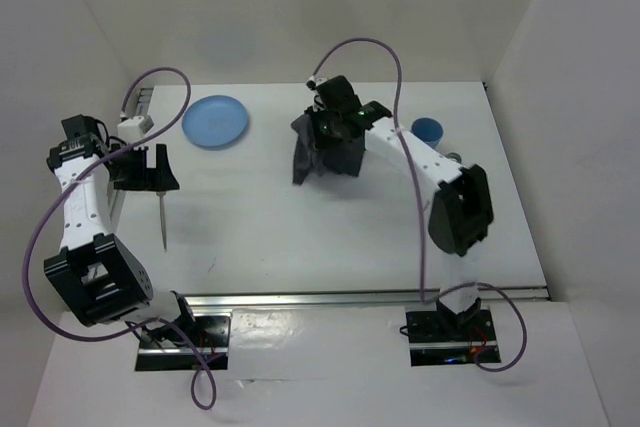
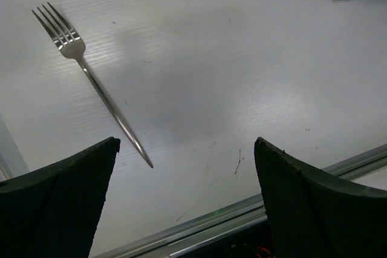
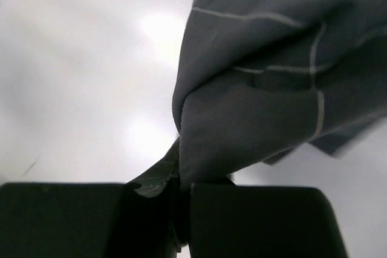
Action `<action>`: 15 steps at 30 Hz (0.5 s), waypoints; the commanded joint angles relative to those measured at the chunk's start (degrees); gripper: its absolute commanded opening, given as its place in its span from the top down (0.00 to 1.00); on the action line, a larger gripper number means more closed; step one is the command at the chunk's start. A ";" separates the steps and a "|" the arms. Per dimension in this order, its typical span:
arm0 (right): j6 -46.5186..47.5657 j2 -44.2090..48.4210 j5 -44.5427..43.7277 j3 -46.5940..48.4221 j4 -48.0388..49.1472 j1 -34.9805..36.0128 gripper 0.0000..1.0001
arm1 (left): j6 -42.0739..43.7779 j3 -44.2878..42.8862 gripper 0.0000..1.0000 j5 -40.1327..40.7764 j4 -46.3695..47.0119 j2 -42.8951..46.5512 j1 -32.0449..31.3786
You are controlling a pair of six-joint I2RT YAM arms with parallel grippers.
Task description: Set the dinner table for one person
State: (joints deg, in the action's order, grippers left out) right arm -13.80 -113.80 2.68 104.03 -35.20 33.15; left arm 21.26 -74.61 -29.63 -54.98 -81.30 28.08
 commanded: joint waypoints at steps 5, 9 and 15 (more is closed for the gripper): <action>-9.39 25.98 20.33 -19.47 6.35 0.52 1.00 | 3.44 0.43 0.01 -0.17 -1.71 2.90 -3.63; -12.38 28.98 22.64 -21.06 8.66 -0.01 1.00 | 2.92 -0.89 0.01 -0.17 -2.24 2.90 -5.92; -14.50 17.23 20.70 -18.52 -1.59 -6.33 0.39 | 1.68 -2.82 0.01 2.81 -3.29 1.67 -13.56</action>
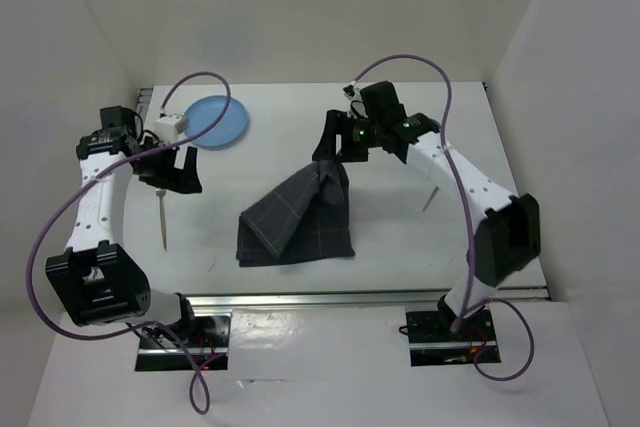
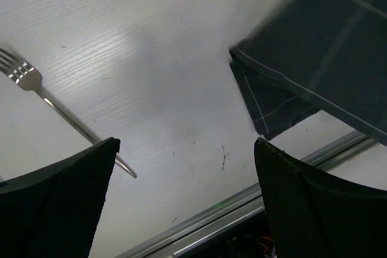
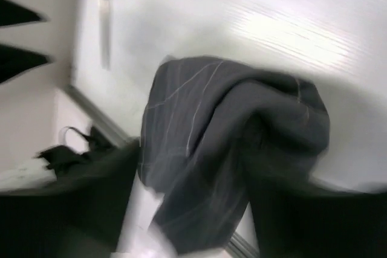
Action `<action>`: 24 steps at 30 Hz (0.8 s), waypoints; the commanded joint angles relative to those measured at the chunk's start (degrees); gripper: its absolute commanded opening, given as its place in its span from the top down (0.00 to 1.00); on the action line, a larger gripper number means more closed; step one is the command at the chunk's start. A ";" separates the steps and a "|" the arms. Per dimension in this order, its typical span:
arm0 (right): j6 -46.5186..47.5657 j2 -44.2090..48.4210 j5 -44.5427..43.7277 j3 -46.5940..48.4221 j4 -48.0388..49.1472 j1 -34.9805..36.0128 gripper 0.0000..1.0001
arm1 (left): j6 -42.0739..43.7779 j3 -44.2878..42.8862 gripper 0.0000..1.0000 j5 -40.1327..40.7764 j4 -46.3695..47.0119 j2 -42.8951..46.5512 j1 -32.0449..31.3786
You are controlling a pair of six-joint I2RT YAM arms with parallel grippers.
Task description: Set the dinner table for one person
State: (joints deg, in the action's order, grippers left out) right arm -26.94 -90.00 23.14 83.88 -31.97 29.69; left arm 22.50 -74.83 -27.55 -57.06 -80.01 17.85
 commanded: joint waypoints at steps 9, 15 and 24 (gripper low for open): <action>-2.76 -10.68 -4.94 2.10 -4.62 -10.44 0.00 | 5.27 -1.73 0.00 17.07 0.90 0.91 -37.29; -5.48 4.11 -11.96 -16.07 -3.19 -11.06 0.00 | 2.82 5.12 0.00 18.67 2.47 -3.92 -56.85; -10.41 20.29 -15.75 -29.64 -6.09 -17.56 0.00 | -4.30 7.06 0.00 28.07 16.96 -15.17 -68.38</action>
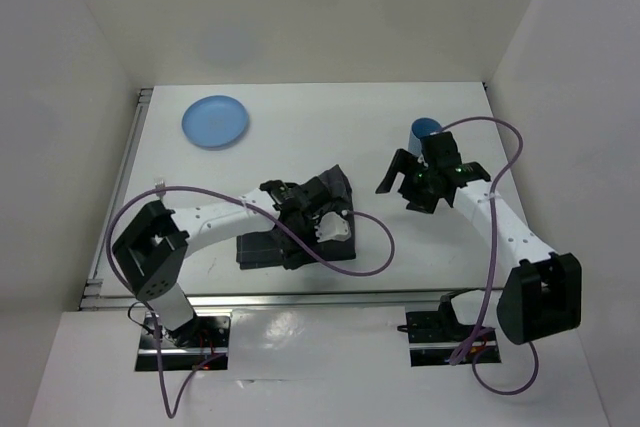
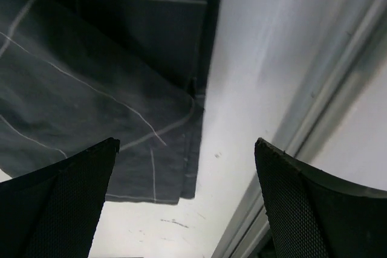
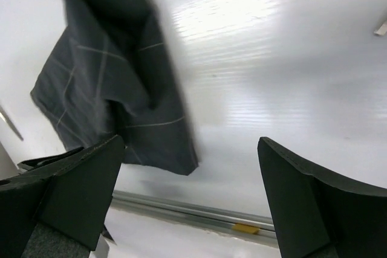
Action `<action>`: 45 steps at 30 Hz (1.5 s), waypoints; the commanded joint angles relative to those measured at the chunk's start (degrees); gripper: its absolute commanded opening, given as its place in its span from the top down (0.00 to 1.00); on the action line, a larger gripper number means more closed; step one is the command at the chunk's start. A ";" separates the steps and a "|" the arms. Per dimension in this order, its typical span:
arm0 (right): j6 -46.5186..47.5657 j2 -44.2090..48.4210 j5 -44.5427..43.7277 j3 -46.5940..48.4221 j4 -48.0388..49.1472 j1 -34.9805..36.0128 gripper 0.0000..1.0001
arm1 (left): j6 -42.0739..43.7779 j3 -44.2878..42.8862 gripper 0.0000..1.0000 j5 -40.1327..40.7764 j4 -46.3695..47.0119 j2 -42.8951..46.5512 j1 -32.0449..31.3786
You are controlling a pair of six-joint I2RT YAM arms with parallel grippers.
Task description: Set the dinner table for one person
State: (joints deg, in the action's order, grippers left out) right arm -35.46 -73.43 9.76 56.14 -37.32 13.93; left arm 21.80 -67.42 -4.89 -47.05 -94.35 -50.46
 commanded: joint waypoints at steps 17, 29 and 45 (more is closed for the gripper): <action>2.14 4.96 1.92 -2.52 0.41 -1.80 0.00 | -6.86 -3.32 0.92 5.16 3.81 -5.26 -0.08; 10.24 6.10 -0.60 -3.76 7.43 11.63 0.03 | -8.00 -17.73 1.00 -7.94 -8.05 -0.38 16.25; 3.56 -14.96 -29.18 8.62 7.71 39.24 0.05 | -12.13 -29.44 1.00 -6.02 -9.47 -11.83 36.83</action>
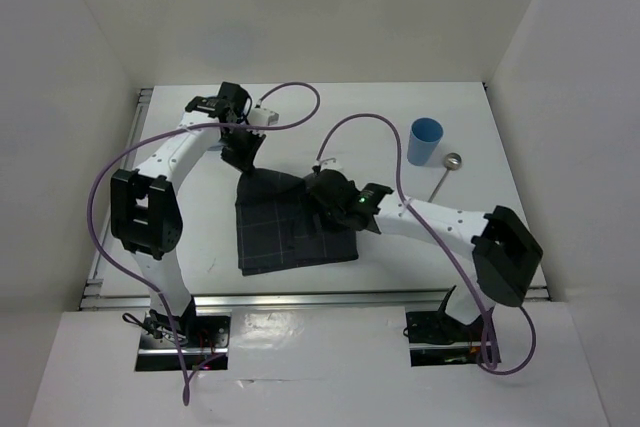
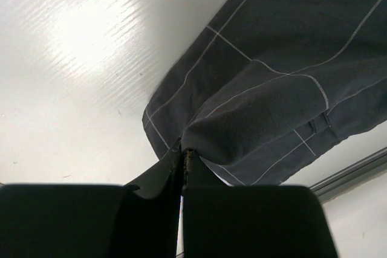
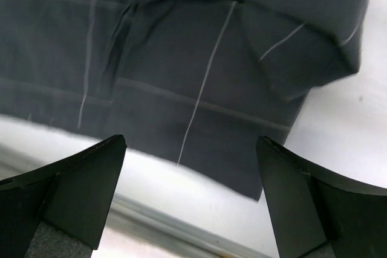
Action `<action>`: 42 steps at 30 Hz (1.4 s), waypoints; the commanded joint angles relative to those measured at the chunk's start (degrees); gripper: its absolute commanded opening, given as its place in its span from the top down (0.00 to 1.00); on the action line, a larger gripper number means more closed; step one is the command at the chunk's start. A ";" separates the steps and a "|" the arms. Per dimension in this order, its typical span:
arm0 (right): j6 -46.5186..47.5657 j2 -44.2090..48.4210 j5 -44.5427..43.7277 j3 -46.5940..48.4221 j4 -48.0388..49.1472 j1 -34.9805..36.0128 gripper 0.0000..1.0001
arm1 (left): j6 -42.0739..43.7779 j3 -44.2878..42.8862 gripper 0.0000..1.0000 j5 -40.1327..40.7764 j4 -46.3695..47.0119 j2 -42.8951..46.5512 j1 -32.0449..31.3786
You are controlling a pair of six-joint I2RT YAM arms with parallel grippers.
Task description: Set the dinner table for one person
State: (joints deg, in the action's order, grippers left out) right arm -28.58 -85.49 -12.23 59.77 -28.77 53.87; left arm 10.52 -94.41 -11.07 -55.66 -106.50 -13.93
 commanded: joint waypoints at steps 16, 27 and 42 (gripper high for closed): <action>-13.36 -3.10 0.19 2.72 -4.37 -12.47 0.18 | -0.86 -1.83 1.00 1.14 0.20 0.85 3.39; -3.15 -13.47 5.37 6.85 1.62 -16.24 0.28 | -0.33 -1.92 1.00 1.14 0.20 0.94 3.39; 7.84 -11.71 21.37 3.34 12.86 -22.23 0.43 | 0.20 -0.86 1.00 1.14 0.20 2.00 3.39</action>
State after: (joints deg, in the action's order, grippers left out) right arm -24.01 -99.24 5.06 64.05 -21.19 31.42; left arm 10.33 -94.61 -9.26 -55.44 -106.52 -10.59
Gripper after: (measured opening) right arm 0.582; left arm 0.008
